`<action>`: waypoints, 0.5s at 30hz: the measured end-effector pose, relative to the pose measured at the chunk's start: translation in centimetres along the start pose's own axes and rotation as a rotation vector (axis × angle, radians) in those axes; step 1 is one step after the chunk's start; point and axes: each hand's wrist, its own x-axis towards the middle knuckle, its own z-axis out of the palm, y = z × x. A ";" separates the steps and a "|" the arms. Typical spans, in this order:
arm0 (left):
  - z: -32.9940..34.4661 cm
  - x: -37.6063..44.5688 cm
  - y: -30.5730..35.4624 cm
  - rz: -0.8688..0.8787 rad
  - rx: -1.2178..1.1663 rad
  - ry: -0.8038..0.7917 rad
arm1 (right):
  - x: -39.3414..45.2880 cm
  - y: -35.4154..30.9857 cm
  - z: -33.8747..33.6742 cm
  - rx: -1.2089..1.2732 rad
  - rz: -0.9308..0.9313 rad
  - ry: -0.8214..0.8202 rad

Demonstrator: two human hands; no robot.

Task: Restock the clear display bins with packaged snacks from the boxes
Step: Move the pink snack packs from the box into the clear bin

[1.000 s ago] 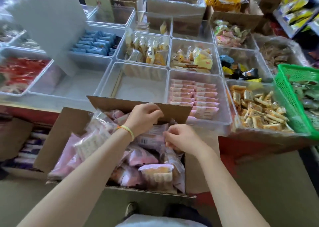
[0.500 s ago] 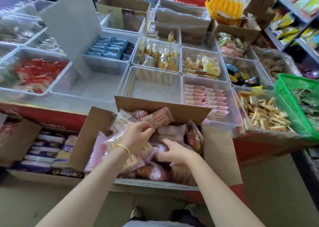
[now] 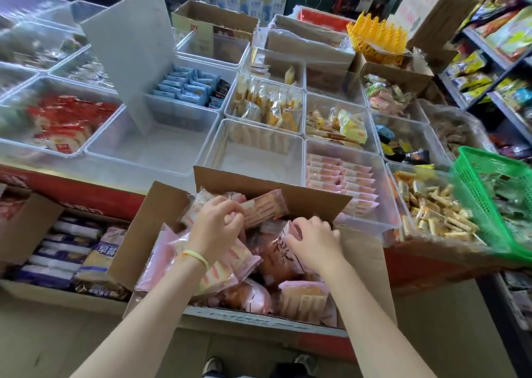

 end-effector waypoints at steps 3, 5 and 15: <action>-1.6 -0.3 -1.1 0.012 0.171 0.061 | -0.9 -2.8 0.8 0.194 -0.196 0.304; -2.4 -0.6 -1.9 -0.001 0.273 0.048 | -1.4 -5.0 1.6 0.425 -0.283 0.219; -2.3 -1.4 -4.9 -0.182 0.272 -0.015 | -0.5 -7.3 4.6 0.574 -0.138 -0.263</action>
